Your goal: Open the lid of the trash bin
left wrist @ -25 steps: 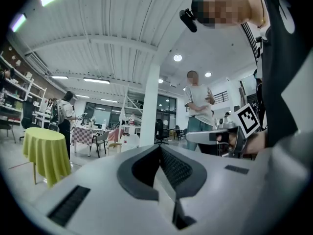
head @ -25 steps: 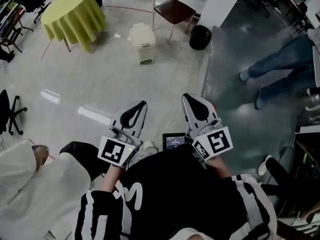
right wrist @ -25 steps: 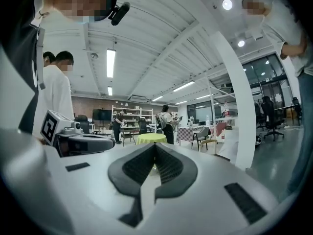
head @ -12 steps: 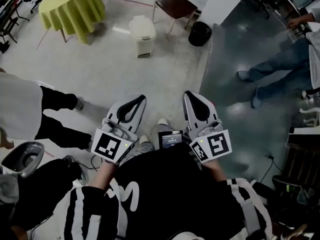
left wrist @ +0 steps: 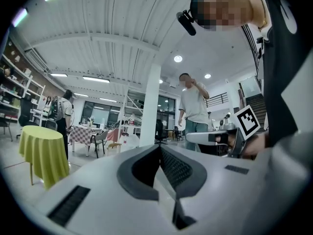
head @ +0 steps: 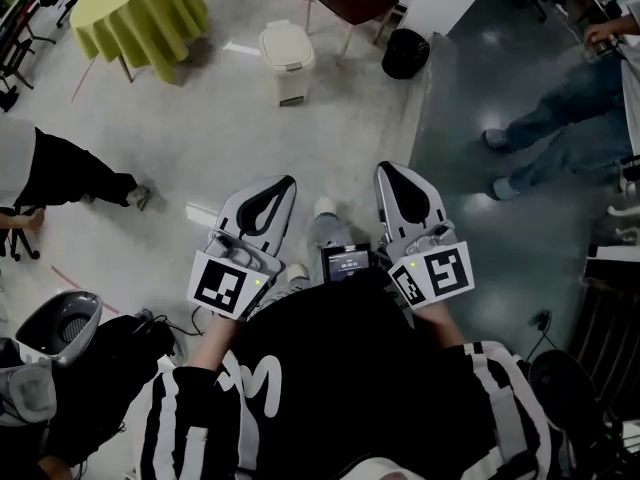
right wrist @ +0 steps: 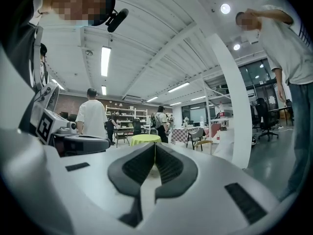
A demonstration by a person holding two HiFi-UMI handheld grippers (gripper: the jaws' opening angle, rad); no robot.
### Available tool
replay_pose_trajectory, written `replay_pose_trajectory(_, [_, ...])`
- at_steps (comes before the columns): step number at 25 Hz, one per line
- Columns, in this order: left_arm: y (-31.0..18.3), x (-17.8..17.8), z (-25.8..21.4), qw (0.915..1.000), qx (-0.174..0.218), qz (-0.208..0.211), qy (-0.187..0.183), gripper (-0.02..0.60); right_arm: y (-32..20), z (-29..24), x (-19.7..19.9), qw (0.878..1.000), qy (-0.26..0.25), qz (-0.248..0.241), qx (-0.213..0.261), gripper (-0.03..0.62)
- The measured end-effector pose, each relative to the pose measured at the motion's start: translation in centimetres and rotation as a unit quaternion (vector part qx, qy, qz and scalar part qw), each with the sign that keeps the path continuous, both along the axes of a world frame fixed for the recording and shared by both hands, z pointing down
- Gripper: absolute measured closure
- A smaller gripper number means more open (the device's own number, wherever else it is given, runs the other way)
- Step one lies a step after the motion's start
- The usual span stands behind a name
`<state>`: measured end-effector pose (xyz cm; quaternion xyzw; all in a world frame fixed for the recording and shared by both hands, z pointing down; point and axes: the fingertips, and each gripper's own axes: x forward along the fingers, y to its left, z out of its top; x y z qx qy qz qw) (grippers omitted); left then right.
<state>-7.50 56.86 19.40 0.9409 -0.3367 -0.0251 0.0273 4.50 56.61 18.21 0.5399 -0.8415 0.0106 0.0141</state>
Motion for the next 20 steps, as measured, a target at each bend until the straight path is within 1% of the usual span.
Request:
replay_pose_trajectory(5, [-3.7,1.4,0.2,1.0,0.006,-0.007,-0.004,0.574,-3.8,0.4,1.3,1.0,-0.002,-0.01,0.005,0.583])
replay_pose_trajectory(11, [-9.9,3.2,-0.8,0.9999,0.007,-0.013,-0.008,0.574,-10.2,-0.5,2.6,1.0,-0.003,-0.026,0.002,0.583])
replay_pose_trajectory(17, [-15.5,5.1,-1.6,0.9995,0.003,-0.03,-0.005,0.574,-16.1,-1.3,5.0,0.999,-0.006,-0.035,-0.001,0.583])
replay_pose_trajectory(20, [-18.5,6.4,-2.2,0.9993,0.006,-0.036,-0.002,0.574,-19.2,-1.8,6.8,0.999,-0.006,-0.037,-0.002,0.583])
